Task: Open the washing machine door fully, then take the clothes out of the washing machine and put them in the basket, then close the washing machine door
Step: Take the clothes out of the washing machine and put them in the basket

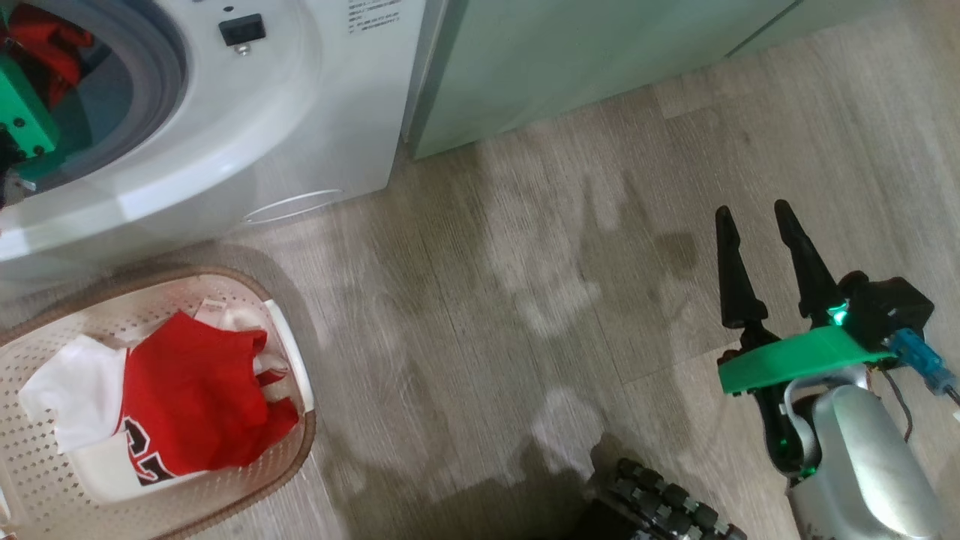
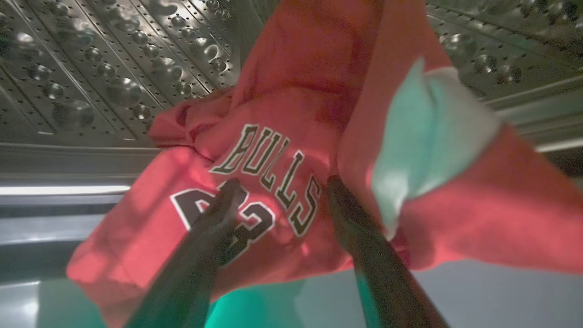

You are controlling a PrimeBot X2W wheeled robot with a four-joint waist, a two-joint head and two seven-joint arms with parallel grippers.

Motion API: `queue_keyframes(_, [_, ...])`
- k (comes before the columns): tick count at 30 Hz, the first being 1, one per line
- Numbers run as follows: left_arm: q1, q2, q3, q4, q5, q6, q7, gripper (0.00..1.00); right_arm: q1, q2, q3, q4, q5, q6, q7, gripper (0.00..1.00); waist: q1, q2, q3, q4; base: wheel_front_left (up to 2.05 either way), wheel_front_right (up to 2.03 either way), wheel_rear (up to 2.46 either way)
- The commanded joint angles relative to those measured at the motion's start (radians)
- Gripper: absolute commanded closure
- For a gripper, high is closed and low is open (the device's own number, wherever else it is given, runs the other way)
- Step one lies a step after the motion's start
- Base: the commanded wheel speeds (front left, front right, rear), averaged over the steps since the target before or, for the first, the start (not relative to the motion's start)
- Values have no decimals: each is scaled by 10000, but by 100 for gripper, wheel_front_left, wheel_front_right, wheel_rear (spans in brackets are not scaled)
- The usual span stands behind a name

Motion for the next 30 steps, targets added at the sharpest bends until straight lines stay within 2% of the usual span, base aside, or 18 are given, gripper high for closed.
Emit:
queue_keyframes(1, [-318, 416, 87, -66, 88, 62, 85, 0, -83, 14, 97, -312, 6, -4, -107, 0, 0, 0, 58, -9, 0, 0, 0])
queue_keyframes(4, [-319, 428, -37, 97, 193, 297, 151, 0, -139, 25, 81, -297, -2, -4, -107, 0, 0, 0, 112, 11, 0, 0, 0])
queue_keyframes(5, [-297, 425, -62, 133, 208, 352, 132, 16, -152, 26, 79, -290, -6, -4, -107, 0, 0, 0, 117, 23, 0, 0, 0])
queue_keyframes(7, [-219, 370, -50, 192, 156, 370, 87, 95, -165, 24, 63, -275, -13, -4, -107, 0, 0, 0, 99, 57, 0, 0, 0])
queue_keyframes(8, [-164, 327, -44, 216, 125, 363, 67, 100, -160, 15, 60, -267, -16, -4, -107, 0, 0, 0, 68, 84, 0, 0, 0])
queue_keyframes(17, [464, -47, -232, 324, 151, 396, -722, 100, 49, -67, 51, -131, -53, -4, -107, 0, 0, 0, -718, 426, 0, 0, 0])
queue_keyframes(30, [2502, -1307, -822, 396, 238, -29, -1648, 100, 683, -300, 106, 193, -30, -4, -107, 0, 0, 0, -2675, 1304, 0, 0, 0])
